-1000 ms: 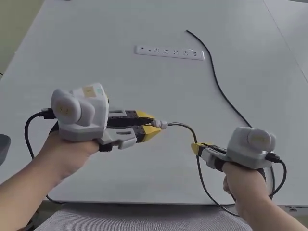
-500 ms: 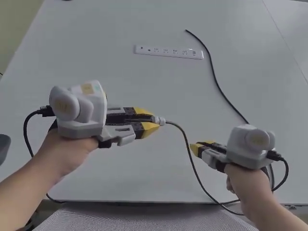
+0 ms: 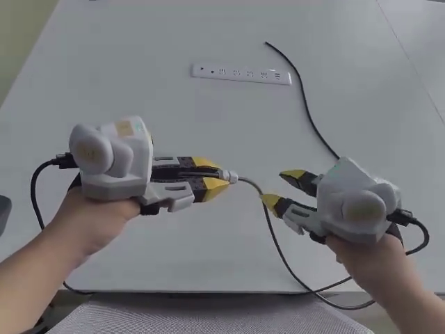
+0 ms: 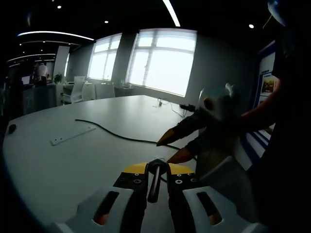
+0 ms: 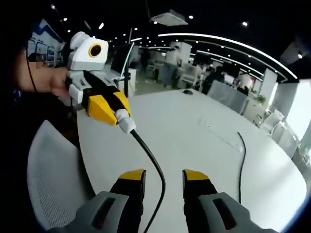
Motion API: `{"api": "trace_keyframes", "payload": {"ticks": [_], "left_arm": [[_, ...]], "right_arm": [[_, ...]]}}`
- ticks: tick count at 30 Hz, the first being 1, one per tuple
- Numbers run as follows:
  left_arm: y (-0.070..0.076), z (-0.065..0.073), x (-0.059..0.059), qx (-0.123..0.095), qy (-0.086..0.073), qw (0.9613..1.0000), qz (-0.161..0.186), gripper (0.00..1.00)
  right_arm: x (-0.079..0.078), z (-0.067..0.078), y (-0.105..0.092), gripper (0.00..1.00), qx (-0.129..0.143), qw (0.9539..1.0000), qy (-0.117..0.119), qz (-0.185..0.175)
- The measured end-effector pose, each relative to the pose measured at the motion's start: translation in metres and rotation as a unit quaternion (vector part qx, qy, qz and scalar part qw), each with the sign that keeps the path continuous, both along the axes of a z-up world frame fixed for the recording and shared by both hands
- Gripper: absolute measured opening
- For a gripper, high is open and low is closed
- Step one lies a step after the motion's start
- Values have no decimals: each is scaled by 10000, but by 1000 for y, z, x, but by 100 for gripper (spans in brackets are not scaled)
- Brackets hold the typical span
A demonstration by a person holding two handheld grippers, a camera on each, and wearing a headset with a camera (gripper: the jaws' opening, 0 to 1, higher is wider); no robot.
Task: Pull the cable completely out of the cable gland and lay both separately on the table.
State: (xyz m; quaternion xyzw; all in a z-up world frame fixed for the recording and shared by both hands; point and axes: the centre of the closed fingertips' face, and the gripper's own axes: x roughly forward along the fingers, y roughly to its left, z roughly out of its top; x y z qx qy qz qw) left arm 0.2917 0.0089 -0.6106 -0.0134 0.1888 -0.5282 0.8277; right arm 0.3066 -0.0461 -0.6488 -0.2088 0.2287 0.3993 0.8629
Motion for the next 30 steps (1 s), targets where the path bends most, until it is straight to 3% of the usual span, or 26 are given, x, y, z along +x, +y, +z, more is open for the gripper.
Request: {"api": "trace_keyframes", "payload": {"ticks": [5, 15, 26, 30], "left_arm": [[-1, 1, 0, -5, 4, 10000, -36, 15], [0, 0, -3, 1, 41, 9999, -114, 15], [-2, 1, -5, -5, 50, 9999, -123, 15], [-2, 0, -5, 7, 53, 9999, -128, 15]], "right_arm": [[-4, 3, 22, 27, -449, 9966, -365, 587], [-5, 11, 41, 15, -717, 9897, -780, 965], [-10, 12, 45, 3, -950, 9829, -952, 1260], [-11, 11, 46, 1, -943, 9829, -946, 1270]]}}
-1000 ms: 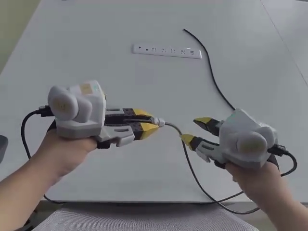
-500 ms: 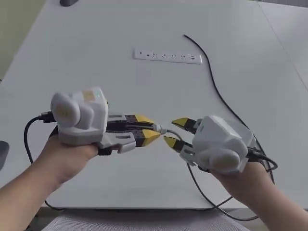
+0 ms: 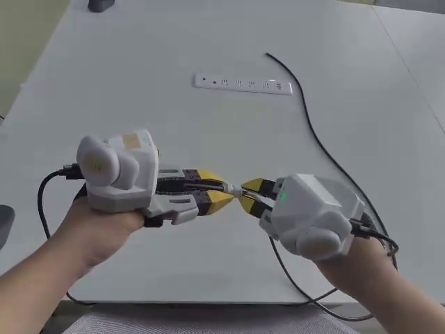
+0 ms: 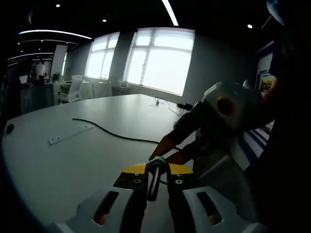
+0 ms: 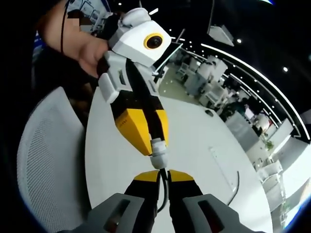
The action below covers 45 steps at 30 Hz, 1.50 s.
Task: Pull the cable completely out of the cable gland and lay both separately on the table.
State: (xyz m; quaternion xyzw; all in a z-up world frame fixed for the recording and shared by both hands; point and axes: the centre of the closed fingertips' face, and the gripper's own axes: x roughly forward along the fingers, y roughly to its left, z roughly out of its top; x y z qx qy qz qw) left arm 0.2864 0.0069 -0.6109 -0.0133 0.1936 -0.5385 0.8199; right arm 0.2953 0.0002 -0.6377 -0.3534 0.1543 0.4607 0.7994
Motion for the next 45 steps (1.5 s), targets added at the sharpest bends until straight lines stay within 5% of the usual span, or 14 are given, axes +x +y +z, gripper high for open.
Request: {"api": "trace_keyframes", "payload": {"ticks": [26, 45], "left_arm": [[-2, -2, -3, 61, -29, 10000, -4, 15], [-1, 2, -3, -55, 1, 10000, 43, 15]], "right_arm": [[0, -11, -6, 0, 266, 9986, 335, -303], [5, -44, -43, 0, 365, 9908, 873, -969]]}}
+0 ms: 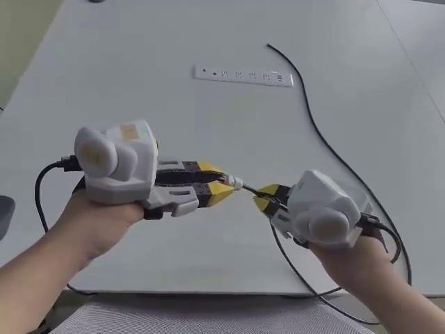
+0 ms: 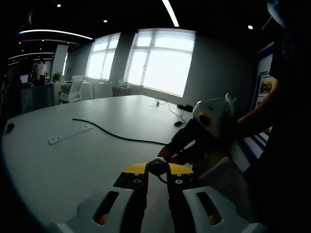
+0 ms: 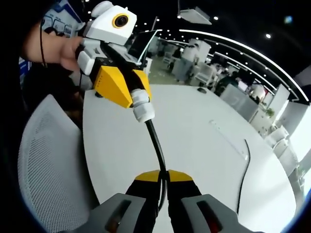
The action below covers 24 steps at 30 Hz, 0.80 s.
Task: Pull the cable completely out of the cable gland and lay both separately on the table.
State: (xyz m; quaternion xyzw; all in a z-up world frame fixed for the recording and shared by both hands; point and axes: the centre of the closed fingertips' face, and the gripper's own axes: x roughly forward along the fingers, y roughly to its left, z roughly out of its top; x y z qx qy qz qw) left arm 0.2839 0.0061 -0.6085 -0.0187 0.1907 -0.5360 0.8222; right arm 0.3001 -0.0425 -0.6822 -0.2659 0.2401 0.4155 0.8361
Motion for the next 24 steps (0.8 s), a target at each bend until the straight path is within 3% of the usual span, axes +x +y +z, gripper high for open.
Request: {"api": "trace_keyframes", "payload": {"ticks": [10, 24], "left_arm": [[2, 0, 1, -28, 10, 10000, 38, 15], [10, 1, 2, -27, 10, 9999, 127, 15]], "right_arm": [[2, -12, -12, 0, 145, 9992, 229, -297], [6, -16, -14, 0, 119, 9991, 209, -353]]}}
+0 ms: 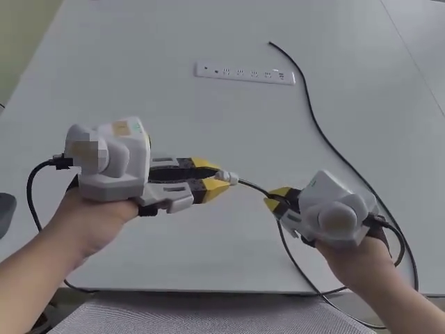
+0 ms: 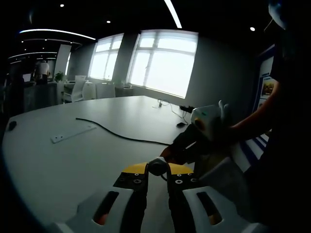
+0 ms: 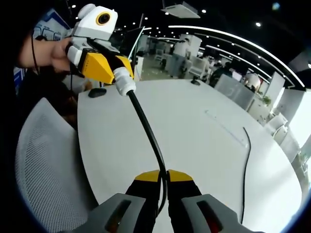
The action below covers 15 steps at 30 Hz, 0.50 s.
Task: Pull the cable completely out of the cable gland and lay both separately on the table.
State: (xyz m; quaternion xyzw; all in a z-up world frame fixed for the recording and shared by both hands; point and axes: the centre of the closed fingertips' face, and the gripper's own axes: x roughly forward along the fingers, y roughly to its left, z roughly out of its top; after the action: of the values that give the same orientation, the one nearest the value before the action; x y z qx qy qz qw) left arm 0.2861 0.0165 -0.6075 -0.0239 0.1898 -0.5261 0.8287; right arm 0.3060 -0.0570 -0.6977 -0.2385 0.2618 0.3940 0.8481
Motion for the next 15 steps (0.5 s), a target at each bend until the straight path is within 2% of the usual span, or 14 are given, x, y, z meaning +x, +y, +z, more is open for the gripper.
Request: {"api": "trace_keyframes", "payload": {"ticks": [15], "left_arm": [[3, -1, 0, 19, -6, 10000, 12, 15]], "right_arm": [[2, -2, -1, 0, -121, 9999, -36, 35]]}}
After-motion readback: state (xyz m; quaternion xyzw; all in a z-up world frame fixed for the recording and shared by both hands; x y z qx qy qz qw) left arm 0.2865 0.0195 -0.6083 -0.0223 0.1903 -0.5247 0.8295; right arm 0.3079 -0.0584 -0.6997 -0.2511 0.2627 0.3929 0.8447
